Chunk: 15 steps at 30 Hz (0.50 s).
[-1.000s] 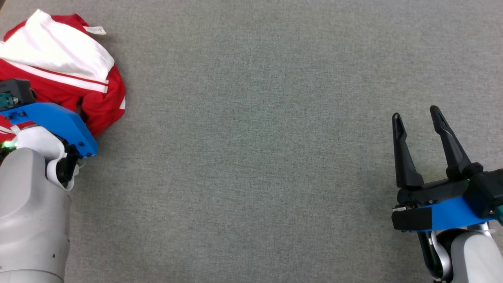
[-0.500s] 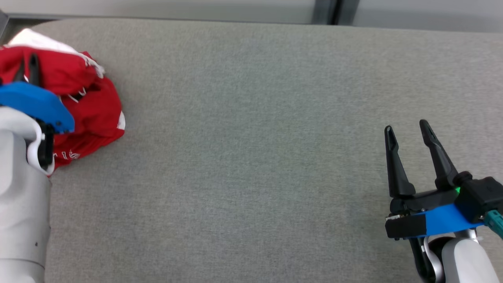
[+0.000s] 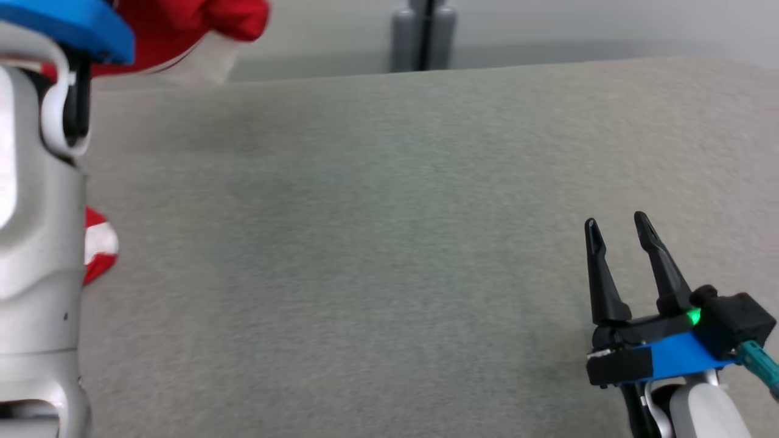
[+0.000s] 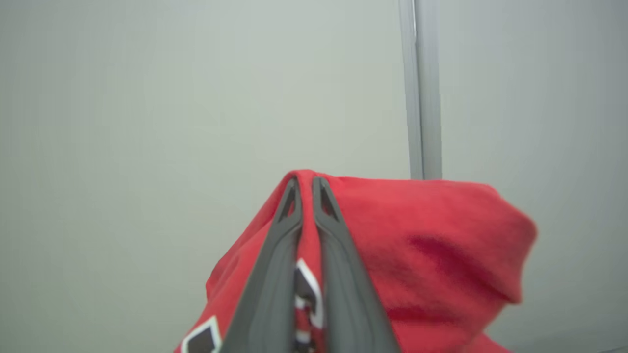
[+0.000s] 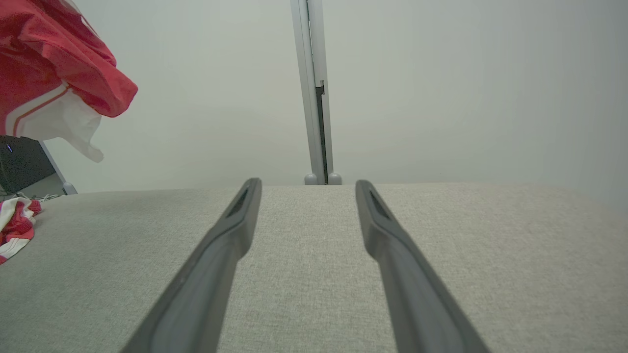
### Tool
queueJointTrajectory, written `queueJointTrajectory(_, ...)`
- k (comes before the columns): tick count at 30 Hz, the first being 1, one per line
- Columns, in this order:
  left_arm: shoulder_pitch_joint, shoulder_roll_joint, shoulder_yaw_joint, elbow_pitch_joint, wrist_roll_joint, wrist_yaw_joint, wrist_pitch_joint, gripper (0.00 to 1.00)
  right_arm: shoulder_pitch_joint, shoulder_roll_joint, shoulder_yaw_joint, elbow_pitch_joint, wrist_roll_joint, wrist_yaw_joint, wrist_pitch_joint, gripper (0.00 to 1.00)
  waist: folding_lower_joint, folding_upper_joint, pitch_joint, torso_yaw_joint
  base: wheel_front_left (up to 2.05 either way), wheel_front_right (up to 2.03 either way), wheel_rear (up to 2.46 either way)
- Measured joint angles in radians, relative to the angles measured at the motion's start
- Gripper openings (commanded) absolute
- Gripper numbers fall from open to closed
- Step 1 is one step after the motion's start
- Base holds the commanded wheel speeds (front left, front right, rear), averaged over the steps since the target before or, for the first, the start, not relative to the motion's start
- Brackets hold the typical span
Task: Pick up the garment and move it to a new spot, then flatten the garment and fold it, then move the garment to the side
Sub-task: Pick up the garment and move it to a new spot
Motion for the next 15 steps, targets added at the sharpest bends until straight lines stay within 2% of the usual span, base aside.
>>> queueJointTrajectory(8,-0.037,-0.052,-0.102,-0.208,-0.007,-0.010,0.103,0.00,-0.020,0.000,0.033,0.037,0.054,0.000,-0.028,1.00,0.0001,0.0000,0.035,-0.164,0.00,0.00,0.00)
queueJointTrajectory(15,0.022,-0.107,-0.242,-0.235,-0.017,-0.016,0.135,0.00,-0.042,-0.001,0.045,0.059,0.085,0.000,-0.038,1.00,0.0002,0.0000,0.067,-0.270,0.00,0.00,0.00)
